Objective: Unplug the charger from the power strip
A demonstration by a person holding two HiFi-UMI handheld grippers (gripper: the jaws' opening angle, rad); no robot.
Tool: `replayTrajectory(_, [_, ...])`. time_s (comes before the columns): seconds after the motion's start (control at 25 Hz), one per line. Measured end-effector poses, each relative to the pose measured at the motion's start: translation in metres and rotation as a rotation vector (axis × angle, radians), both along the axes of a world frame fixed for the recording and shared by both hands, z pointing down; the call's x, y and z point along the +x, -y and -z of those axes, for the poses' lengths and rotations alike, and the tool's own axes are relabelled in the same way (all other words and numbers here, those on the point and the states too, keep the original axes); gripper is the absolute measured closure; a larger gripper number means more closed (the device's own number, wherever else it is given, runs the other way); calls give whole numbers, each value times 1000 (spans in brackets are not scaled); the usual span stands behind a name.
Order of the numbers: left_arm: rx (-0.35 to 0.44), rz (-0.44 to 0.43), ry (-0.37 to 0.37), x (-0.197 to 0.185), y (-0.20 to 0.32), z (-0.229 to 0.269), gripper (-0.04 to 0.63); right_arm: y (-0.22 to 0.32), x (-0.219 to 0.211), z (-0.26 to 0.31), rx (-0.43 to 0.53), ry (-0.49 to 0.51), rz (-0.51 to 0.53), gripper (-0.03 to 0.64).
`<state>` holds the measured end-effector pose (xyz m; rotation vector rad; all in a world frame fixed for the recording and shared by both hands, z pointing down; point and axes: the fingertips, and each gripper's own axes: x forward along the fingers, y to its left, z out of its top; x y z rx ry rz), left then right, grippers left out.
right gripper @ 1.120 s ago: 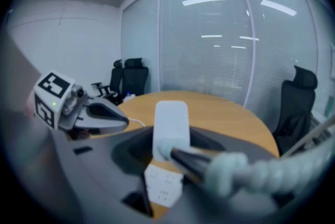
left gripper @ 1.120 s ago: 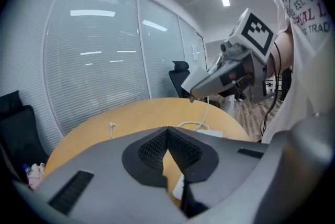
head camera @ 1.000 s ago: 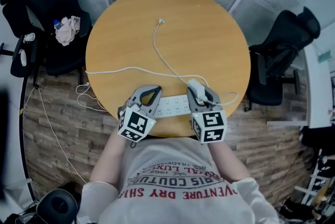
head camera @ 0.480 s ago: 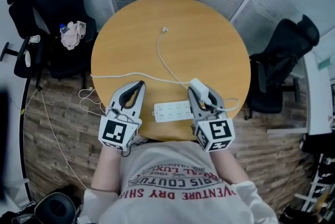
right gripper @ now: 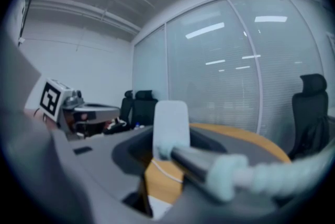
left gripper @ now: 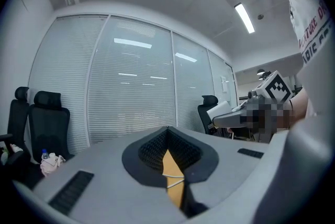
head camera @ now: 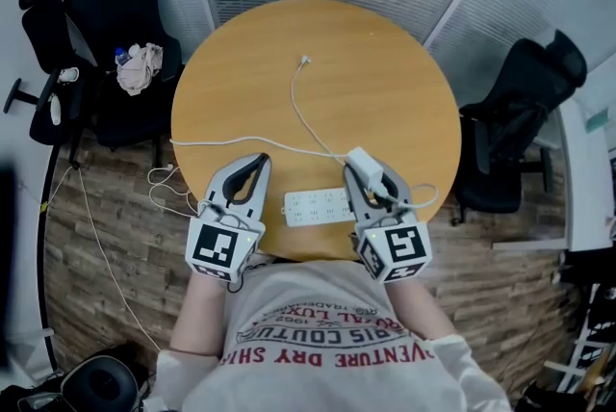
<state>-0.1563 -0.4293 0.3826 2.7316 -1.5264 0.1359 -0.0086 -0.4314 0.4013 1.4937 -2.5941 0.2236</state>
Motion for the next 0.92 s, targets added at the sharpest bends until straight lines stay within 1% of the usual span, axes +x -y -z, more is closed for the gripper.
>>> replayTrajectory(0.32, [-8,-20,23,8,-1,-3,561,2,6,-4,-16,-5,-18,462])
replayTrajectory(0.44, [-28,-23,15,12,-2,-4,561,3,7,-7,-27,-17,-23,462])
replayTrajectory(0.76, [-18,-38,26,11,0,-8,561,1,4,-9,-22,-36,-19,462])
replayTrajectory(0.92, [-20,-32,7,9,1,-10,561,2,3,-13,-26,-40,-18,462])
